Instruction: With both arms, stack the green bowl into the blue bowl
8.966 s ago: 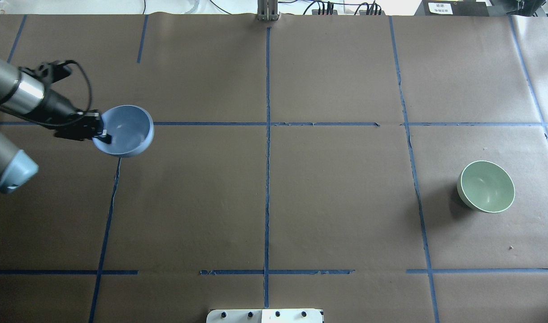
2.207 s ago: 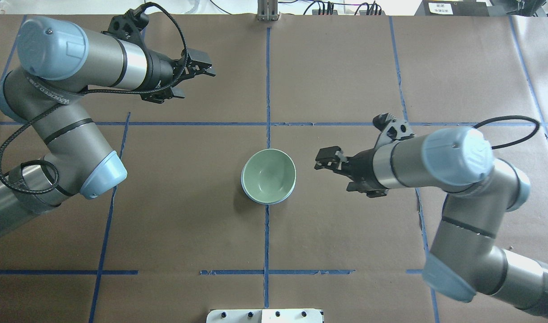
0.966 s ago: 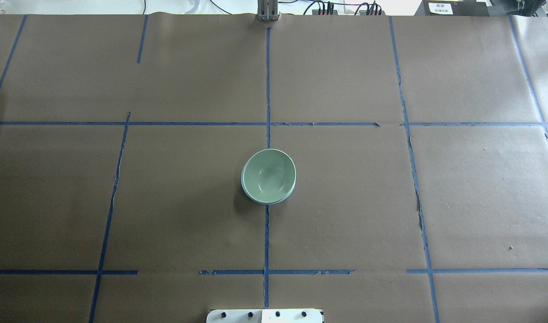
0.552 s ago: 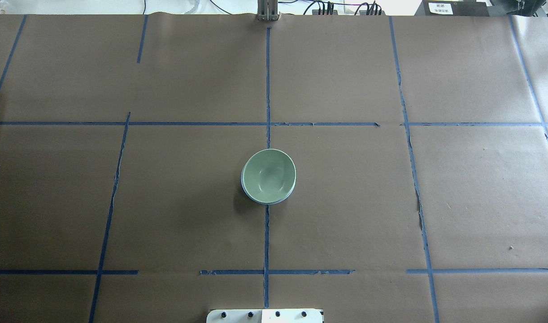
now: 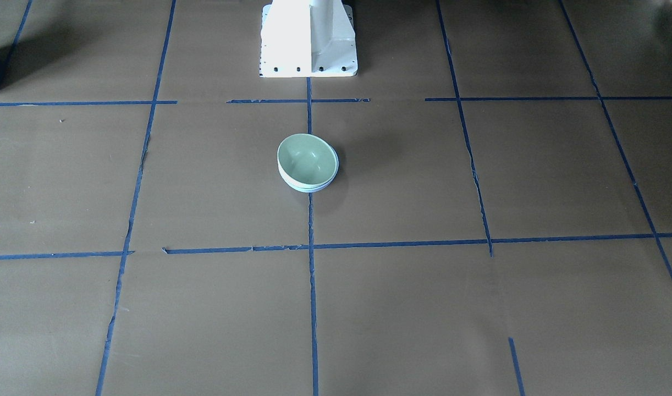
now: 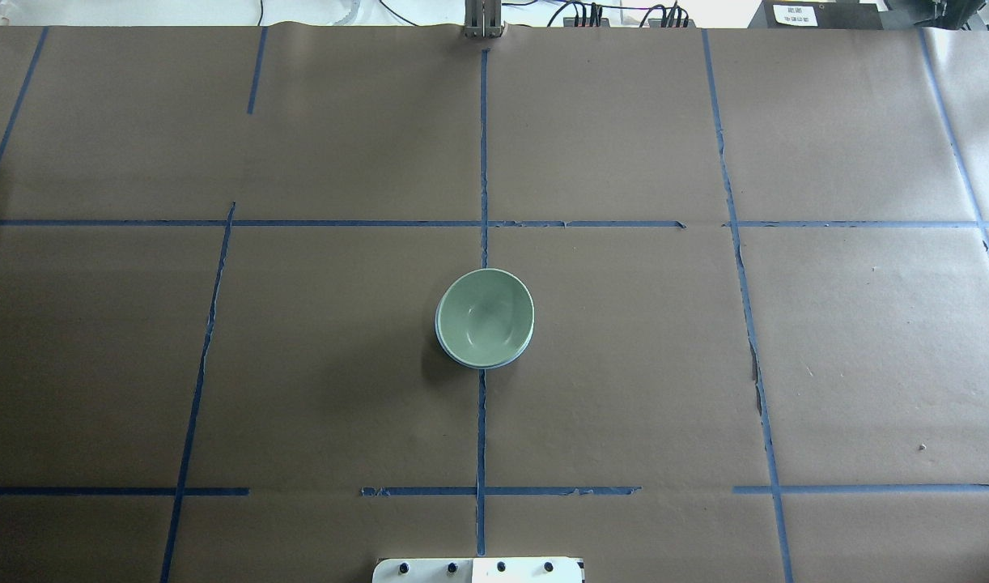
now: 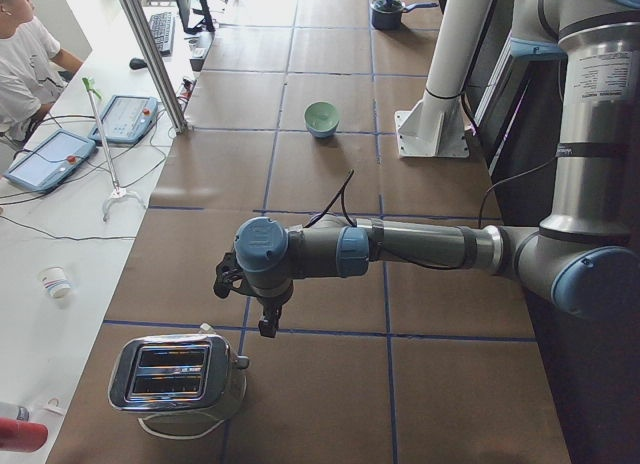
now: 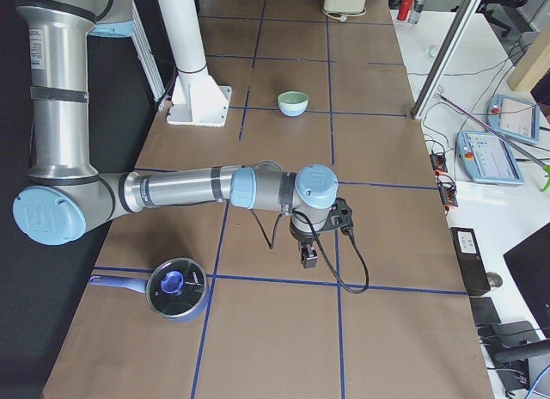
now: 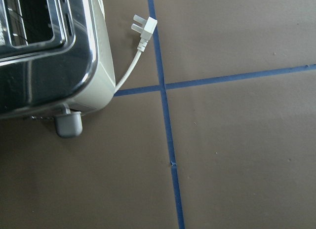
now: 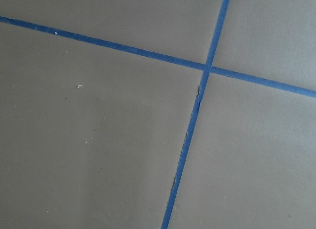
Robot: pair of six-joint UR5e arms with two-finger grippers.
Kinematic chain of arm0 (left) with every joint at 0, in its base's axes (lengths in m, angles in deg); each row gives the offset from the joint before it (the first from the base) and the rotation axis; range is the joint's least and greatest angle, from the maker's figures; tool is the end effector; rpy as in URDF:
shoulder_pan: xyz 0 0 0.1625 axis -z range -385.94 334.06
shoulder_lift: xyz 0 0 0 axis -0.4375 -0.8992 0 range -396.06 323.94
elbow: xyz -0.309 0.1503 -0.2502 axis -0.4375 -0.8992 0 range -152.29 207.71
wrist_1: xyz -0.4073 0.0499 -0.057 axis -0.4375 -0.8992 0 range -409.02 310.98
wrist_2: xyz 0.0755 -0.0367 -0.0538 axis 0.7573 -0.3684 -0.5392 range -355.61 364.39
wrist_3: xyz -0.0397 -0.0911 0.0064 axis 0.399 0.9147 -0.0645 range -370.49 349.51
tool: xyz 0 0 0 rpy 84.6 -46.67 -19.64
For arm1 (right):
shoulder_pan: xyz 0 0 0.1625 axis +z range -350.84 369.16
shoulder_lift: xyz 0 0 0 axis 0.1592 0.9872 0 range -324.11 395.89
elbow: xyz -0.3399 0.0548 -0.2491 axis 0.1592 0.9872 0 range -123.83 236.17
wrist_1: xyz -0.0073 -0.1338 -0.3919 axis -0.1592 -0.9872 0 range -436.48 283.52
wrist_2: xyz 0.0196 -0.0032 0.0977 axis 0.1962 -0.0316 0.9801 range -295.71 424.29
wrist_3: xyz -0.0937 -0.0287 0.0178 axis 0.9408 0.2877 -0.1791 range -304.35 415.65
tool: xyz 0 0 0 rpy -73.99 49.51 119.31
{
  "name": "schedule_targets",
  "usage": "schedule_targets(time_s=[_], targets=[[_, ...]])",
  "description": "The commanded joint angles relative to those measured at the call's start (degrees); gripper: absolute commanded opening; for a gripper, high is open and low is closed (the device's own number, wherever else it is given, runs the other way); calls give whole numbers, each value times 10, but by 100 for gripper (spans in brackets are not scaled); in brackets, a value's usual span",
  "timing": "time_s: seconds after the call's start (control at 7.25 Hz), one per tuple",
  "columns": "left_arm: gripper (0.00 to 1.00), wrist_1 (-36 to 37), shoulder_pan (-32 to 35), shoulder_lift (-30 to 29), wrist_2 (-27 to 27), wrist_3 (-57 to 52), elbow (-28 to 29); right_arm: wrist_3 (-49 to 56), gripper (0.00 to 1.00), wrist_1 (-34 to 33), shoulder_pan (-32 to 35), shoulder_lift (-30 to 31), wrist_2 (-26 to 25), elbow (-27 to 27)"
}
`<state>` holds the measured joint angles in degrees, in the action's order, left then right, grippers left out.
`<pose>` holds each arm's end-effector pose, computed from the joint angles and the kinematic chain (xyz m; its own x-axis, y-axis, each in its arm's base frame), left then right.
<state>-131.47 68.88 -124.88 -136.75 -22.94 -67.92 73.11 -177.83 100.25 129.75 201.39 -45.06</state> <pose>-0.0958 -0.4722 0.6248 0.6251 0.1219 -0.7710 -0.0521 0.9920 0.1147 0.0690 -0.4538 0.6108 0.6540 -0.2384 0.7179 0.1858 0.9706 0.1531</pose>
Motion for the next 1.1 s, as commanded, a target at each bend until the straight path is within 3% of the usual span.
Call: schedule_targets(time_s=[0.0,0.14,0.28,0.83,0.97], targets=[[99,35,0,-1,-7,16,-19,-2,100,10,0,11,-4,2],[99,99,-8,-5,4,61,-67,-1,100,11,0,11,-5,0],[100,112,-17,-9,58,64,-85,-3,100,10,0,12,-5,2],[100,85,-31,7,66,63,-75,-12,100,10,-6,5,-2,4],[100,55,-51,8,68,67,-64,-61,100,10,-13,3,4,2]])
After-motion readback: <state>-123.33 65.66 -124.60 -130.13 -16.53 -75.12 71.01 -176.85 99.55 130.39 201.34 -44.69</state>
